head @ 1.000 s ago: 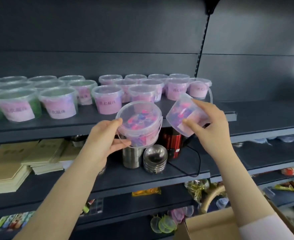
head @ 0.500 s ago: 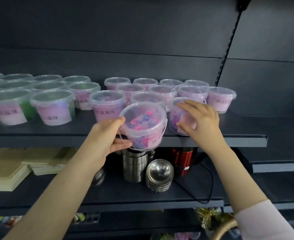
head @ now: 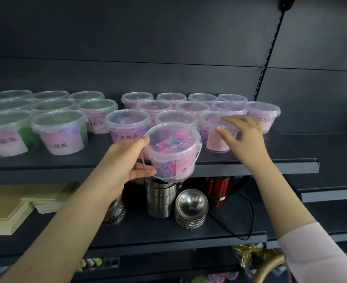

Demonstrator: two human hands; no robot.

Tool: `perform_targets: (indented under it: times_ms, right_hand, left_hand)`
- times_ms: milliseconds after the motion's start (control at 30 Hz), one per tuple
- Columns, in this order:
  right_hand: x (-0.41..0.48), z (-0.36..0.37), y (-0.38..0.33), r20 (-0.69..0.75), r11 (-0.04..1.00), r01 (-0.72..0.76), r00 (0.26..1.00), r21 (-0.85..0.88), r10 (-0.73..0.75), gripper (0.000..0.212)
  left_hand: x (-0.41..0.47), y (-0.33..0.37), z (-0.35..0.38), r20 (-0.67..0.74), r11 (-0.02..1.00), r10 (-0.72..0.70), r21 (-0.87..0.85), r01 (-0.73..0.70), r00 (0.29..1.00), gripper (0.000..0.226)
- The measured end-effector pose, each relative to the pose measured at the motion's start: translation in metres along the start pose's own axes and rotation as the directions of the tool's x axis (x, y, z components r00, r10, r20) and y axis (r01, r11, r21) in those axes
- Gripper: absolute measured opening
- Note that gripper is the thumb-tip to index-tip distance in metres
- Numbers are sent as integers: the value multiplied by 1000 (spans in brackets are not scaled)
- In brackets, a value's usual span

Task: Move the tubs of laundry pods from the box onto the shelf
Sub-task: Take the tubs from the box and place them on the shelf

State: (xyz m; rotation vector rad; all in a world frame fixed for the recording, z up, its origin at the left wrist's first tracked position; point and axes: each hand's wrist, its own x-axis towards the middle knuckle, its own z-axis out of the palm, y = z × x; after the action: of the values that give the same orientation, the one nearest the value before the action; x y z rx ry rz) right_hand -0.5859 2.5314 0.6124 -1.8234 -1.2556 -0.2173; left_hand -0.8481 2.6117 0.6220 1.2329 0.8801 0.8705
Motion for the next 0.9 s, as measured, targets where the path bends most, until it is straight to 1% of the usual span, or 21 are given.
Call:
perform_targets:
  times_ms: [67, 100, 133, 167, 233, 267, 300, 400, 500, 567, 633, 667, 700, 733, 767, 800, 833, 867, 900]
  right_hand:
    - [-13, -7, -5, -30, 997, 73, 997, 41, -71, 36]
    - [-21, -12, -7, -17, 990, 116, 993, 84, -115, 34]
    - [-29, -17, -9, 39, 977, 133, 989, 166, -141, 33]
    - [-37, -22, -12, 137, 953, 110, 979, 281, -153, 35]
    - [-49, -31, -16, 344, 862, 3, 916, 507, -205, 46]
    - [-53, -34, -17, 396, 811, -43, 887, 583, -237, 54]
    - [-55, -38, -17, 411, 769, -77, 876, 635, -252, 59]
    - [-58, -51, -8, 360, 708, -113, 909, 697, -209, 64]
    - [-62, -69, 13, 327, 711, -121, 932, 693, -160, 70]
    - [-63, -82, 26, 256, 739, -83, 959, 669, -124, 64]
    - [-64, -93, 41, 171, 727, -64, 982, 684, -75, 54]
    - [-64, -98, 49, 138, 715, -65, 989, 696, -45, 51]
    - [-64, -102, 56, 108, 705, -70, 994, 706, -10, 50]
    - [-63, -106, 63, 75, 699, -73, 997, 712, 27, 50]
    - [-62, -108, 69, 42, 694, -74, 997, 716, 63, 50]
    - [-59, -109, 74, 12, 694, -77, 995, 716, 98, 51]
    - [-54, -108, 79, -11, 700, -84, 991, 709, 130, 51]
    - [-49, -106, 84, -26, 713, -93, 988, 695, 153, 50]
    - [-43, -101, 89, -31, 731, -105, 985, 674, 170, 49]
  left_hand:
    - [-1, 2, -1, 21, 1000, 1, 11, -2, 1000, 21]
    - [-1, 4, -1, 34, 1000, 0, 21, -1, 999, 22]
    - [-1, 6, -1, 47, 999, -1, 34, 0, 999, 23]
    - [-1, 7, 1, 60, 999, -2, 48, -1, 998, 25]
    - [-1, 9, 9, 98, 998, 4, 66, -10, 995, 28]
    - [-1, 9, 15, 122, 998, 10, 66, -18, 992, 29]
    - [-1, 9, 22, 145, 998, 18, 61, -27, 989, 29]
    - [1, 8, 49, 199, 998, 46, 40, -55, 979, 29]
    - [6, 5, 79, 246, 994, 80, 49, -95, 966, 39]
    - [8, 2, 100, 309, 992, 101, 38, -119, 946, 42]
    - [10, -3, 120, 389, 989, 131, 19, -150, 912, 43]
    - [12, -7, 129, 420, 981, 169, 12, -192, 892, 41]
    - [15, -11, 135, 430, 955, 248, 40, -293, 868, 36]
    - [20, -15, 139, 419, 877, 374, 130, -463, 827, 33]
    - [25, -18, 141, 398, 716, 524, 273, -642, 753, 31]
    - [31, -20, 142, 393, 486, 658, 430, -761, 643, 32]
    - [38, -22, 144, 417, 267, 731, 555, -788, 541, 34]
    - [44, -23, 148, 452, 117, 743, 637, -762, 493, 35]
    - [49, -25, 152, 481, 33, 726, 689, -724, 491, 37]
